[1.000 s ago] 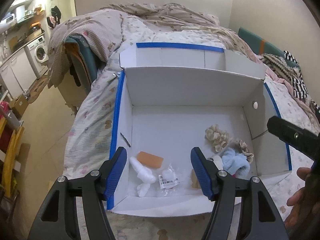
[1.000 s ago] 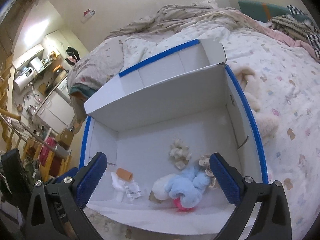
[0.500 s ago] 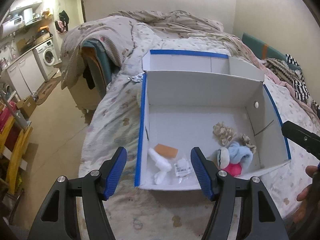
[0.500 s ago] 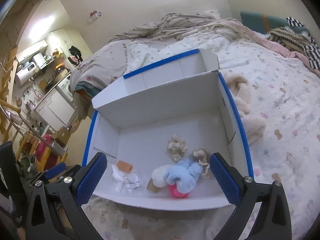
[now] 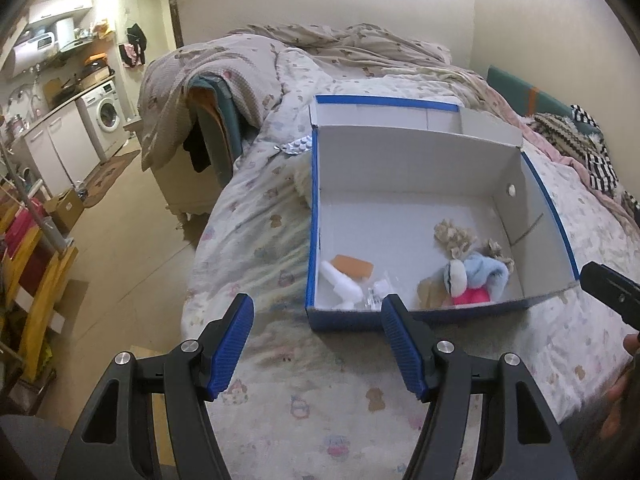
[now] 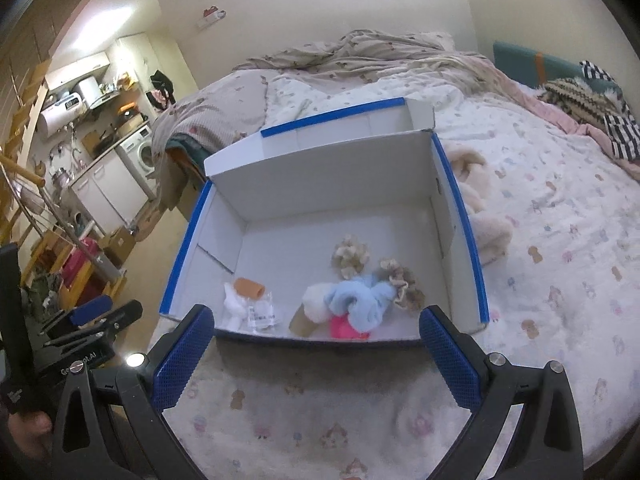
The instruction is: Organize soft objects
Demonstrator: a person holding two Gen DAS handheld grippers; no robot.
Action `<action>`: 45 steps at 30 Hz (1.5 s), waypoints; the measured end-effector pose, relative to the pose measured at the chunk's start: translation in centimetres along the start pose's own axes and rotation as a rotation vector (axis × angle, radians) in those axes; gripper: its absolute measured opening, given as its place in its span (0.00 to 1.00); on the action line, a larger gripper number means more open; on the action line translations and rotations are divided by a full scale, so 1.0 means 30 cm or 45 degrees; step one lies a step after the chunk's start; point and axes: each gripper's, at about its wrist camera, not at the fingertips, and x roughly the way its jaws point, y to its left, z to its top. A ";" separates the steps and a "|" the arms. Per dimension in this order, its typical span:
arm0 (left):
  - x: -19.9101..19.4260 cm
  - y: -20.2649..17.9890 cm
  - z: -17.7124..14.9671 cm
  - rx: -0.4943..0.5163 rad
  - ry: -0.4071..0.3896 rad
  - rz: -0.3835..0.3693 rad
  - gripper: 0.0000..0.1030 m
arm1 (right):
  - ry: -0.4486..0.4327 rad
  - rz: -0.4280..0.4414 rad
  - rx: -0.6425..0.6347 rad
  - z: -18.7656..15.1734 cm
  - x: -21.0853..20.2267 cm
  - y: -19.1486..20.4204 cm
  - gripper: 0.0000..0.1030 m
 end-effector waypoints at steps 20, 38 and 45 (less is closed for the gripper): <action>-0.156 0.008 -0.042 -0.024 -0.262 0.050 0.62 | -0.177 -0.093 -0.077 -0.076 -0.084 0.084 1.00; -0.148 0.008 -0.049 -0.071 -0.259 0.019 1.00 | -0.232 -0.127 -0.126 -0.071 -0.086 0.106 1.00; -0.151 -0.005 -0.052 -0.055 -0.270 0.019 1.00 | -0.236 -0.144 -0.145 -0.065 -0.081 0.115 1.00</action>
